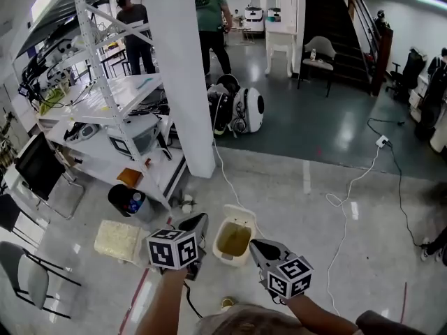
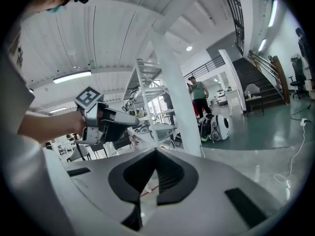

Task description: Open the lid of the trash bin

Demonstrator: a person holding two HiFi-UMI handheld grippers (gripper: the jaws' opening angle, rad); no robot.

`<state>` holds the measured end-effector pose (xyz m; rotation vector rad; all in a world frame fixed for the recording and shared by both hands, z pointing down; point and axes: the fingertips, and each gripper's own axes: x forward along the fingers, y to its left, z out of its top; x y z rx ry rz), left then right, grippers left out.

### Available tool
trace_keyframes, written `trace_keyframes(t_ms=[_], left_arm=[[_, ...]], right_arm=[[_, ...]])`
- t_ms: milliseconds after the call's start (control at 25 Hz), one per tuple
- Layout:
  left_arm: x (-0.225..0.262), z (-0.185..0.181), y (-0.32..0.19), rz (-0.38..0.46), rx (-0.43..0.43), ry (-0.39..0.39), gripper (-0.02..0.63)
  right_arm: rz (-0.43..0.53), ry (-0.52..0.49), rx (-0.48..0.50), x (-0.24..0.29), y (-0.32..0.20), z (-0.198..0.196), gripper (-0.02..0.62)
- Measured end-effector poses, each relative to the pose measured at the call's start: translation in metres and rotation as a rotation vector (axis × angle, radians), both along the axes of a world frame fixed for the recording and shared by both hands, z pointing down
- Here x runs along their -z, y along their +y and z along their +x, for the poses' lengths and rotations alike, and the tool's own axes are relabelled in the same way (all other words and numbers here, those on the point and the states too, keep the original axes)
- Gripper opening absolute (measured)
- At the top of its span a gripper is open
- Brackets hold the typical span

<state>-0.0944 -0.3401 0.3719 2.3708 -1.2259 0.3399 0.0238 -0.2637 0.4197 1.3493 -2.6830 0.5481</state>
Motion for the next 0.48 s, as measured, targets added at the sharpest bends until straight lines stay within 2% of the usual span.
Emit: trace_keyframes(t_ms=[160,280,480], left_arm=[[0.027,0.000,0.032,0.104,-0.003,0.033,-0.012],[0.037,0.004,0.048,0.189,0.005,0.016,-0.012],[0.042,0.015,0.062,0.392,0.013,-0.033,-0.011]], right_arm=[[0.057,0.008,-0.017,0.023,-0.002,-0.002,0.032],[0.089,0.008,-0.035,0.036,-0.003,-0.001,0.032],[0.140,0.028,-0.052,0.049,-0.008,0.001,0.032]])
